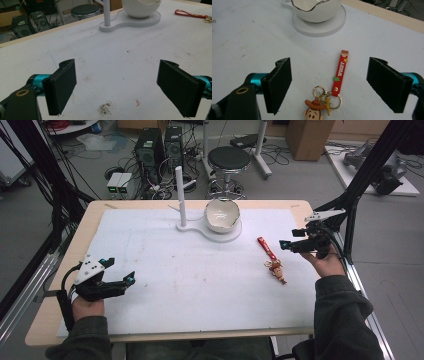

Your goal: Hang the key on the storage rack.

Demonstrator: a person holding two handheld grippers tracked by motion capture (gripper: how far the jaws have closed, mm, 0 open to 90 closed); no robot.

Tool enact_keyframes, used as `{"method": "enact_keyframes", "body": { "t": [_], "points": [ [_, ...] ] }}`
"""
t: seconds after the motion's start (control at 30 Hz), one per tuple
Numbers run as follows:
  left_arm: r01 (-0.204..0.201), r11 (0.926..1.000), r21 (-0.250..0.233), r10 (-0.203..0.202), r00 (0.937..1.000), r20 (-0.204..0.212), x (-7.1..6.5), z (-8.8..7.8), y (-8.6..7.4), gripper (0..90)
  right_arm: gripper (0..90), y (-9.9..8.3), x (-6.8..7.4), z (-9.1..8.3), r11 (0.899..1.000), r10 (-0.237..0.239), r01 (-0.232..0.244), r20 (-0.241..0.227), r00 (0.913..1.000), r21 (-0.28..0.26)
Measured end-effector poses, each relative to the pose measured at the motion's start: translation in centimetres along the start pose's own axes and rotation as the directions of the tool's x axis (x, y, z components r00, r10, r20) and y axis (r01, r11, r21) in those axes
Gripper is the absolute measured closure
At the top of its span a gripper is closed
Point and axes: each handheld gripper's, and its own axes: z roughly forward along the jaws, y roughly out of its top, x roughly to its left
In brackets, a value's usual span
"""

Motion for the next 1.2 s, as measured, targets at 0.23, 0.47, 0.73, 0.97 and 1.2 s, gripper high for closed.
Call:
{"method": "enact_keyframes", "body": {
  "t": [0.23, 0.47, 0.73, 0.97, 1.2],
  "points": [
    [0.001, 1.0, -0.002, -0.001, 1.0, 0.004, 0.0, 0.0, 0.0, 16.4, 23.5, 0.4, -0.5, 1.9, 0.999, 0.008, -0.008, 0.011, 0.9999, 0.036],
    [0.0, 1.0, -0.002, 0.0, 1.0, 0.003, 0.0, 0.0, 0.0, 16.4, 25.6, 0.5, -1.1, 4.7, 0.994, -0.013, 0.011, 0.025, 0.9996, 0.105],
    [0.003, 1.0, -0.005, -0.003, 1.0, 0.004, 0.1, 0.0, 0.0, 16.4, 34.3, 0.5, -1.5, 7.2, 0.987, -0.012, 0.005, 0.04, 0.9991, 0.161],
    [0.003, 1.0, -0.007, -0.003, 1.0, 0.005, 0.1, 0.0, 0.0, 16.4, 38.2, 0.3, -1.7, 8.8, 0.978, -0.019, 0.007, 0.055, 0.9983, 0.208],
    [0.003, 1.0, -0.007, -0.003, 1.0, 0.006, 0.1, 0.0, 0.0, 16.4, 42.0, -0.1, -1.8, 10.3, 0.967, -0.015, -0.004, 0.075, 0.997, 0.253]
  ]
}}
